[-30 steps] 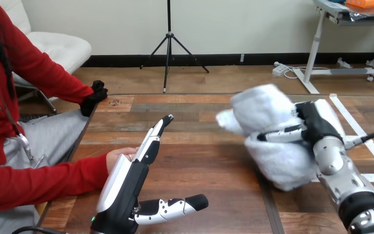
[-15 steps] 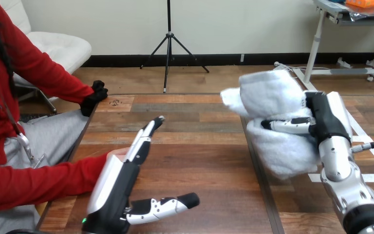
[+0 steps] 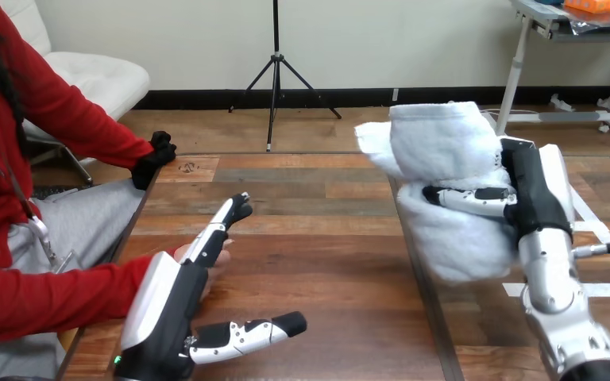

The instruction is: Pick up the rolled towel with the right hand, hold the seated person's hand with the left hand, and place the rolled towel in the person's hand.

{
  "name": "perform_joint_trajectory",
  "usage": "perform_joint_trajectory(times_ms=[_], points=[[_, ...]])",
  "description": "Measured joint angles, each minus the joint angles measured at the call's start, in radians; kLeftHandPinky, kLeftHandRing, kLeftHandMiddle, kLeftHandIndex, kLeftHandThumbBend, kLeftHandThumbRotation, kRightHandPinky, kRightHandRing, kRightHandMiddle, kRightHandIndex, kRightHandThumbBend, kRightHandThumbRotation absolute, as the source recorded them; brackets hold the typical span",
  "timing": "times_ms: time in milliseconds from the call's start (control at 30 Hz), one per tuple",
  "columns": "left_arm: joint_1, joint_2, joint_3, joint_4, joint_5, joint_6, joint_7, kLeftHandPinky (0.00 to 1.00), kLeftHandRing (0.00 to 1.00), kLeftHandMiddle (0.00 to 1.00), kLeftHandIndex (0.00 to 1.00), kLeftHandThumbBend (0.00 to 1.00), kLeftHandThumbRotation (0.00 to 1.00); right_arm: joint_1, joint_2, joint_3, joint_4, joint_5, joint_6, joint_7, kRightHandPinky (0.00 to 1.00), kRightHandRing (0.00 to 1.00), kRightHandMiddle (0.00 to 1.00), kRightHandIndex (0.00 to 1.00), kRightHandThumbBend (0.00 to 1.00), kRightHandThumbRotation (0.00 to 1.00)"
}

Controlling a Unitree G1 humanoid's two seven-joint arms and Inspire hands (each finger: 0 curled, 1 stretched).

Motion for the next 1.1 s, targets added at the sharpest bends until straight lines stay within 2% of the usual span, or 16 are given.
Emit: perform_joint_trajectory(times_ms=[233,633,1100], points=[[0.0,0.019,0.013,-0.005,0.062,0.005,0.033,0.87,0.91,0.9,0.92,1.0,0.47,0.06,0.03,0.0,-0.084,0.002,-0.01,0.0,0.28,0.35,0.47,0.45,0.8,0.0],[-0.01,0.063,0.032,-0.005,0.107,0.004,0.071,0.75,0.81,0.85,0.89,1.0,0.53,0.153,0.095,0.011,-0.215,0.001,0.001,0.009,0.28,0.35,0.46,0.44,0.8,0.0],[-0.042,0.146,0.066,-0.021,0.114,0.025,0.074,0.83,0.84,0.86,0.89,1.0,0.52,0.181,0.151,0.019,-0.277,0.006,0.006,0.043,0.31,0.37,0.48,0.47,0.78,0.0]])
